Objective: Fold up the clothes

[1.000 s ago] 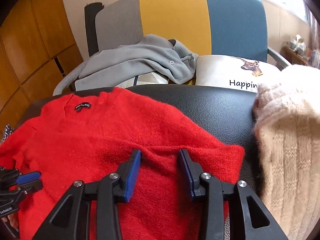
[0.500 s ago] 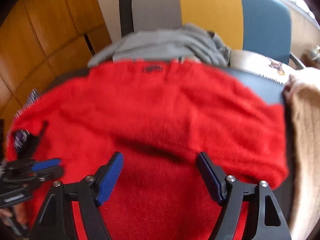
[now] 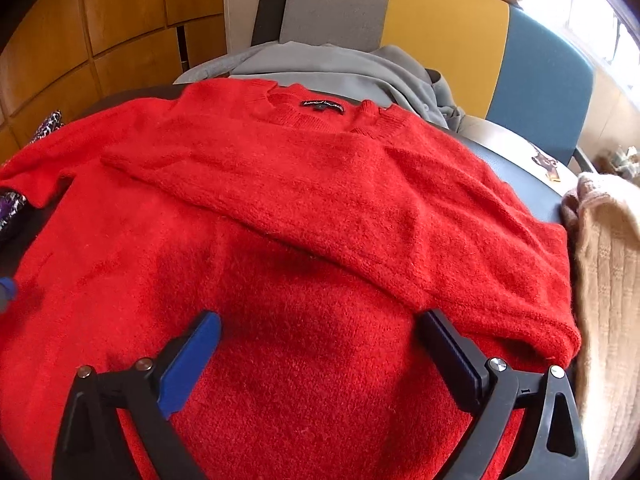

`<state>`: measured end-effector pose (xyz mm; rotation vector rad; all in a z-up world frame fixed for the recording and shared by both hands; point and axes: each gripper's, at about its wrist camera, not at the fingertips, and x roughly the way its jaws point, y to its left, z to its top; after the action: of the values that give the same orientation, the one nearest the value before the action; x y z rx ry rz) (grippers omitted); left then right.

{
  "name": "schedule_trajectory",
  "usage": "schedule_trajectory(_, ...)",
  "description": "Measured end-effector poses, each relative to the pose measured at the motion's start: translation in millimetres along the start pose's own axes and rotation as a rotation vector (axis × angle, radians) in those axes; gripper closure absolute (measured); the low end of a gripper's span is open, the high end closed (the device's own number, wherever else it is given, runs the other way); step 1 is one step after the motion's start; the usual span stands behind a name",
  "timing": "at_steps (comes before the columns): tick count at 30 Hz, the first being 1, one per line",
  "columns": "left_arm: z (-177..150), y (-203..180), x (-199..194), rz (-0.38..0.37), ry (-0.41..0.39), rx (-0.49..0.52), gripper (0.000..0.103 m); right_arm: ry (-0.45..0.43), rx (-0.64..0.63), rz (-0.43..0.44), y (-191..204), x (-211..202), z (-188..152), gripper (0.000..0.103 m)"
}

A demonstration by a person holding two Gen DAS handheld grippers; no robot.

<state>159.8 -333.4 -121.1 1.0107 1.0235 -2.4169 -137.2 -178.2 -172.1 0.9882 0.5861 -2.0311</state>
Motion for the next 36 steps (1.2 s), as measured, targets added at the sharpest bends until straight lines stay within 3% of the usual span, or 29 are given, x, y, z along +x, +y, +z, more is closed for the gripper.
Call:
schedule_trajectory(7,-26,81,-71,0.097,-0.118,-0.2,0.075,-0.001,-0.002,-0.021,2,2,0,0.0)
schedule_trajectory(10,-44,129,-103,0.141,-0.17,-0.34,0.074,-0.001,-0.001,-0.023,1,3,0,0.0)
schedule_trajectory(17,-87,219,-153,0.057,-0.306,-0.695,0.074,-0.001,-0.004,-0.043,3,2,0,0.0)
schedule_trajectory(21,-95,235,-164,0.186,-0.355,-0.659,0.074,0.001,-0.002,-0.042,3,2,0,0.0)
schedule_trajectory(30,-89,248,-154,0.144,-0.374,-0.613,0.067,0.0,0.0,-0.04,2,2,-1,0.0)
schedule_trajectory(36,-71,244,-134,0.196,-0.375,-0.576,0.066,-0.002,0.003,-0.036,2,2,-1,0.0)
